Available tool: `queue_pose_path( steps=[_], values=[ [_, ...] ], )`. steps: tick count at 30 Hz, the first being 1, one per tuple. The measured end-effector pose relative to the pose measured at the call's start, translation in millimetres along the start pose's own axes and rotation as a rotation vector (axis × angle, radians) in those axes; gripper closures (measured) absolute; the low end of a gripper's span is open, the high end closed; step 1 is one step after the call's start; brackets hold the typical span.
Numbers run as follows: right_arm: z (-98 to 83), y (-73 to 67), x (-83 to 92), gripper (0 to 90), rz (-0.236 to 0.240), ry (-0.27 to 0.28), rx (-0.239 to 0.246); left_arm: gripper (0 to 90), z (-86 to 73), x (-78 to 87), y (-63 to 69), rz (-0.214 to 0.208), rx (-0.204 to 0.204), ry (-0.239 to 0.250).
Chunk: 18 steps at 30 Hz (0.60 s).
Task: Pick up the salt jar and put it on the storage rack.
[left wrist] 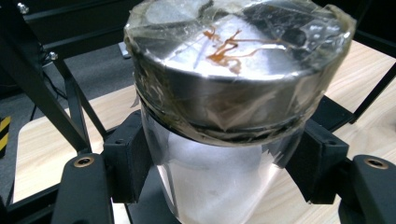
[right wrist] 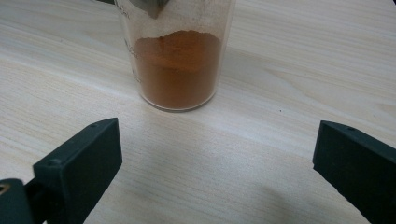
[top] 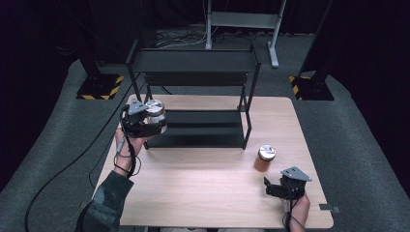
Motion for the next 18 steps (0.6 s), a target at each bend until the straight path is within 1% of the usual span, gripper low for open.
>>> queue_pose_path(
  steps=[18],
  values=[
    [0.9, -0.3, -0.4, 0.1, 0.0, -0.005, 0.001, 30.6, 14.6, 0.3, -0.4, -0.001, -0.006, 0.007]
  ],
)
Point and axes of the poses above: each handheld gripper's, and its own axes: x roughly backward along the jaws, z roughly out of its top, y roughly to its right, the point moved 2 cm from there along -x, roughly forward along the jaws, and after that the axes turned 2 degrees about x, right-handed, at the moved point
